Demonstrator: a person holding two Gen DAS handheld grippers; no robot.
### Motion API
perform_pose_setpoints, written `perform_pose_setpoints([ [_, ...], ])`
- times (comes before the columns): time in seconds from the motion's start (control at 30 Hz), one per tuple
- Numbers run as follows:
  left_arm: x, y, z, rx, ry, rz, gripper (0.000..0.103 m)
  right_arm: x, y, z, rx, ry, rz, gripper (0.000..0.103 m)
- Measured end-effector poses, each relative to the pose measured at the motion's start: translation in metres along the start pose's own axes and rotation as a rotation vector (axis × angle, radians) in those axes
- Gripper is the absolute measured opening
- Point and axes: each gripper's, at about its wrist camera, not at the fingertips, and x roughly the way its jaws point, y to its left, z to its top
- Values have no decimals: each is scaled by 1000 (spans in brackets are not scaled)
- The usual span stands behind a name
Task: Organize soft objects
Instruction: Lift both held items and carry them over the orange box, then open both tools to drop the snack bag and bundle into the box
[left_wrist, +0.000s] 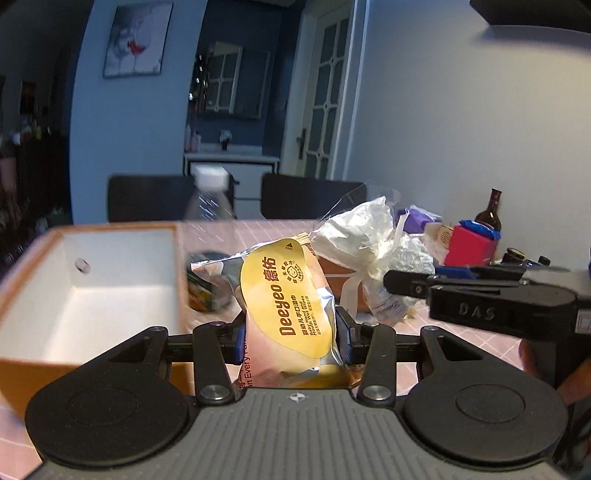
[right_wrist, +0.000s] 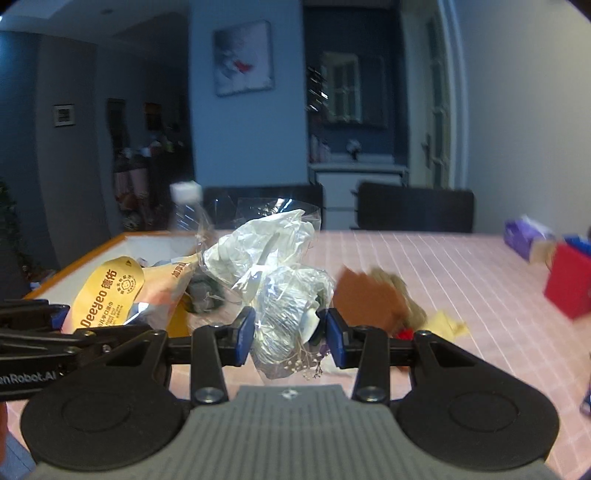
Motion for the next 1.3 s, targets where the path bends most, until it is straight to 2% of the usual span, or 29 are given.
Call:
perform_pose_setpoints([
  [0.17, -27, 32, 18, 46, -4, 93, 50, 2, 32, 24, -56, -32, 125, 41],
  [0.3, -31, 64, 33, 55, 49, 163, 50, 20, 65, 40, -113, -15, 225, 41],
  [0.4, -17, 88, 43, 69, 138, 180, 50, 47, 91, 47, -140, 51, 281, 41],
  [0.53, 15, 120, 54, 43, 281, 166, 50, 89, 118, 59, -147, 196, 364, 41],
  [0.63, 40, 136, 55, 46, 386, 166, 50, 119, 135, 63, -168, 312, 353, 41],
  [0.8, 69, 153, 43, 81, 522, 213, 50, 159, 157, 63, -203, 490, 356, 41],
  [1.03, 92, 157, 29, 257, 654, 216, 50, 188, 173, 55, -393, 640, 342, 41],
  [1.2, 111, 159, 17, 390, 728, 230, 50, 201, 193, 50, -566, 675, 326, 41],
  [1.3, 116, 161, 14, 406, 750, 231, 51, 213, 198, 50, -604, 714, 349, 43],
])
